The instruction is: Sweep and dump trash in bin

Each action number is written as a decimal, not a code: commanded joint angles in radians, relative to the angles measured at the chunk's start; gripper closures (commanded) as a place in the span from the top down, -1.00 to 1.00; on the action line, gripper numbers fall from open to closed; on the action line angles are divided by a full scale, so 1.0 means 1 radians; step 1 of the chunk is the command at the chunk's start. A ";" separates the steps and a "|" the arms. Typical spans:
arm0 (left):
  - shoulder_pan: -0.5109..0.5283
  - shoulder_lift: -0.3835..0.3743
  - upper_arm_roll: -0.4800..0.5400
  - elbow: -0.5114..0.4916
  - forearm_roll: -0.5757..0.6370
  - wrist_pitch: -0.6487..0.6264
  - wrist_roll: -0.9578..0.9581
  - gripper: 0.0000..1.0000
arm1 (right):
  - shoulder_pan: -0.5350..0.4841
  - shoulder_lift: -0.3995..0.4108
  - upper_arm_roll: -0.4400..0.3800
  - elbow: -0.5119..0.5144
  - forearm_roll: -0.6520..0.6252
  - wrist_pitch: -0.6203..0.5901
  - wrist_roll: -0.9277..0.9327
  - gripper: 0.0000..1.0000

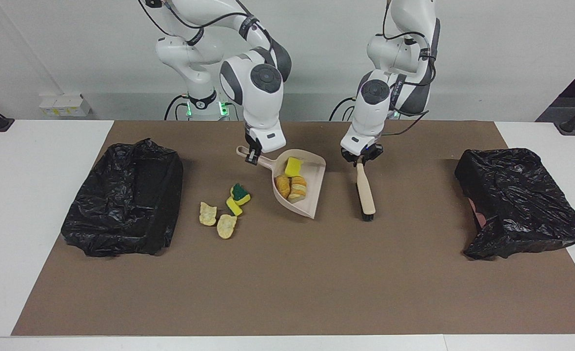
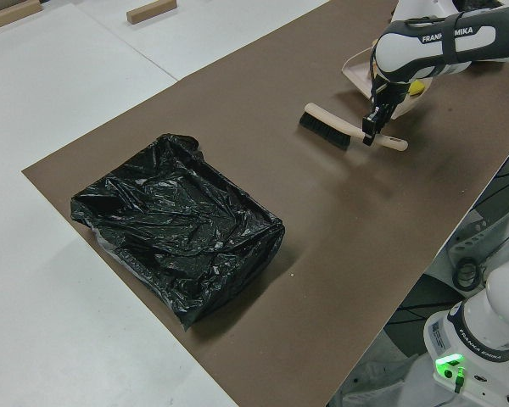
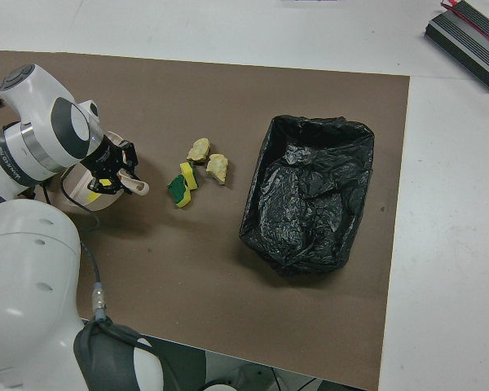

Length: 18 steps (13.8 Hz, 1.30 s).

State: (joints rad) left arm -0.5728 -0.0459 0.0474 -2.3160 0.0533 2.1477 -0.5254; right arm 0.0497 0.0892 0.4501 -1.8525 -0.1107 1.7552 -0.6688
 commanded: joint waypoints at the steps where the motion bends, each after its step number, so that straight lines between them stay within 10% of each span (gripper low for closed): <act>1: -0.057 -0.038 -0.006 -0.008 0.022 -0.038 -0.097 -1.00 | -0.011 -0.119 -0.095 -0.010 0.040 -0.052 -0.063 -1.00; 8: -0.335 -0.117 -0.009 -0.057 -0.013 -0.016 -0.433 -1.00 | -0.020 -0.210 -0.536 0.007 -0.036 -0.161 -0.394 -1.00; 18: -0.401 -0.117 -0.008 -0.158 -0.101 0.136 -0.429 -0.84 | -0.007 -0.203 -0.699 -0.057 -0.590 0.009 -0.844 -1.00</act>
State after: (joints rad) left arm -0.9610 -0.1382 0.0270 -2.4486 -0.0295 2.2631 -0.9543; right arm 0.0322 -0.1140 -0.2571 -1.8716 -0.6085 1.7185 -1.4568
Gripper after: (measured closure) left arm 0.736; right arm 0.683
